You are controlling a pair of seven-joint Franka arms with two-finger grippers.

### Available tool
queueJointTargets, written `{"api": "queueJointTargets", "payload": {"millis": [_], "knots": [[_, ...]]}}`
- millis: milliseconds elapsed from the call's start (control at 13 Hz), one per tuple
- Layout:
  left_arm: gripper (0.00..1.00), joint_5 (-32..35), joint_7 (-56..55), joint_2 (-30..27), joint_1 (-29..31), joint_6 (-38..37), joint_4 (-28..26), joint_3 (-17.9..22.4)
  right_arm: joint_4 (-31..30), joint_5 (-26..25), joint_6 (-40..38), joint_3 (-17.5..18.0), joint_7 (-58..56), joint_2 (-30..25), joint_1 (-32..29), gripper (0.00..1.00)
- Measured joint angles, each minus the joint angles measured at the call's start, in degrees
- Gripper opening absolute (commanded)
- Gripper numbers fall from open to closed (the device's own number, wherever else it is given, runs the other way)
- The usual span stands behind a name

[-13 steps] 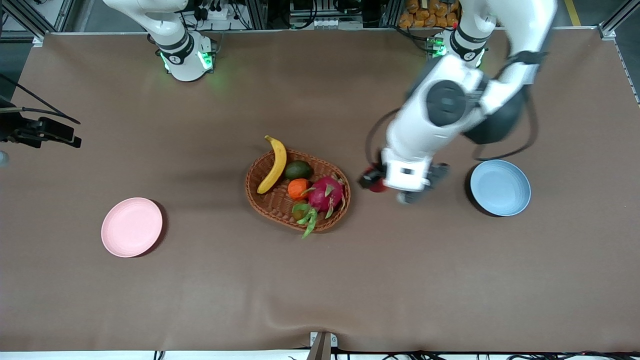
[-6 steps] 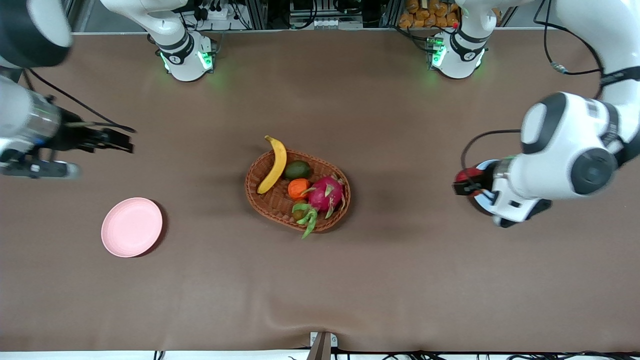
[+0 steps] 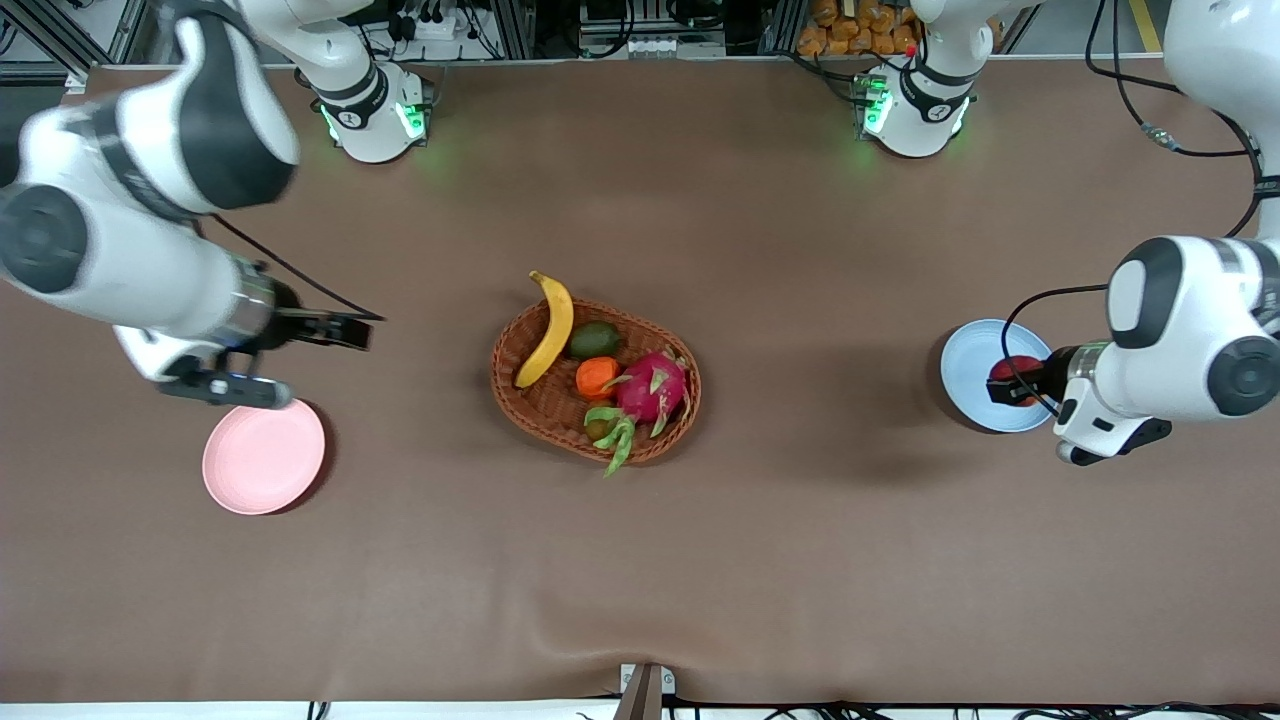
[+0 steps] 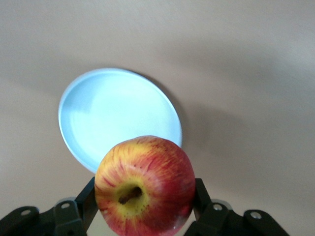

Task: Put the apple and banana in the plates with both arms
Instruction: 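Carry the apple to the blue plate while the right gripper reaches out, then release the apple on the blue plate while the right gripper nears the banana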

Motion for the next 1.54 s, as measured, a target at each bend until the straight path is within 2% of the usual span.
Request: {"api": "queueJointTargets", "payload": {"millis": [154,462,846,1000,1077,1154,1231,1538], "knots": [[0.0,4.6,-0.2,0.4,0.6,5.9,-3.9,0.0,0.2,0.2,-0.1,0.1,0.8,1.1,3.0,1.0],[0.0,6.1,-0.1,1.1,3.4,13.2,-8.9,0.0,-0.8,4.7,-0.6,0.2,1.8,6.0,9.4,1.0],[0.0,6.1,-0.1,2.6,3.5,16.7,-10.4,-0.2,-2.0,5.3,0.1,0.2,1.5,11.2,15.0,1.0],[0.0,6.1,-0.1,3.2,3.5,17.1,-10.4,-0.2,-4.4,5.3,4.3,0.2,1.2,11.8,17.0,1.0],[0.09,6.1,-0.1,3.6,3.5,17.6,-10.4,-0.2,-5.8,5.3,6.7,0.2,1.2,12.1,18.4,1.0],[0.37,6.2,-0.1,4.1,3.5,18.1,-10.4,-0.1,-6.8,5.2,8.3,0.2,1.2,12.6,19.7,1.0],[0.99,6.2,-0.1,4.4,3.6,18.4,-10.4,-0.1,-7.4,5.1,9.5,0.2,1.4,13.2,20.8,1.0],[1.0,6.2,-0.2,4.5,3.6,18.8,-10.0,-0.1,-7.8,4.4,12.4,0.1,4.0,16.0,22.6,1.0]]}}
